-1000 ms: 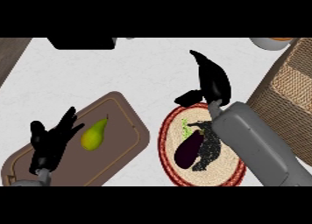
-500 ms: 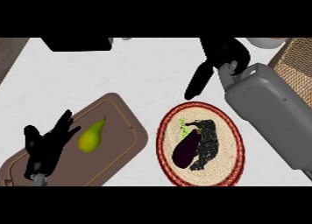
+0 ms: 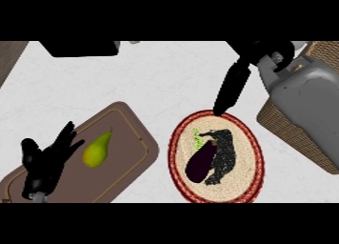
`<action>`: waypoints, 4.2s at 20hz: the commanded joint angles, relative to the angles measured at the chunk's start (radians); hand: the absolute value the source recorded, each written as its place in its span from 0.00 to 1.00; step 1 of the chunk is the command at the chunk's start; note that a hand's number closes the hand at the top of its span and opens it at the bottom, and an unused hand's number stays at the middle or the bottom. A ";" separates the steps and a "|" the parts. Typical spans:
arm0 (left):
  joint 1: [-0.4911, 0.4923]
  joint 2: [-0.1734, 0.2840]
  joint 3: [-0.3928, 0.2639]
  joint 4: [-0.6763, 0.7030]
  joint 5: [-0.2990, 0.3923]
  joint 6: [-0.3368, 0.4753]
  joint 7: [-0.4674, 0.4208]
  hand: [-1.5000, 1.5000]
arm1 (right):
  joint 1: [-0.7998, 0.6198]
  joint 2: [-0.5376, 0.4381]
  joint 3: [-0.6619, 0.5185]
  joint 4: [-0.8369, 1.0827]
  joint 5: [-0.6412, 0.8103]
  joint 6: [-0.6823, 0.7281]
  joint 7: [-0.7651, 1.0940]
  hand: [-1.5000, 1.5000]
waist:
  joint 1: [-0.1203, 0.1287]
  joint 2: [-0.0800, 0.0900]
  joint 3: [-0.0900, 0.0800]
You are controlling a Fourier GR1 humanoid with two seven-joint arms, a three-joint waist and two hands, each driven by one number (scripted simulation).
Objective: Pick the eggplant from the placemat and place it in the basket
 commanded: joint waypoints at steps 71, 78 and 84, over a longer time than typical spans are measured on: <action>0.056 -0.035 0.036 0.063 -0.052 -0.066 0.057 0.50 | 0.570 0.235 0.259 0.030 0.428 -0.241 -0.015 0.00 | 0.033 0.029 -0.007; 0.040 -0.057 0.029 0.070 -0.080 -0.052 0.050 0.50 | 0.535 0.248 0.306 0.069 0.511 -0.191 -0.077 1.00 | 0.040 0.031 -0.007; 0.015 -0.067 0.024 0.074 -0.101 -0.047 0.072 0.50 | 0.560 0.172 0.275 0.078 0.529 -0.152 -0.203 1.00 | 0.036 0.032 -0.006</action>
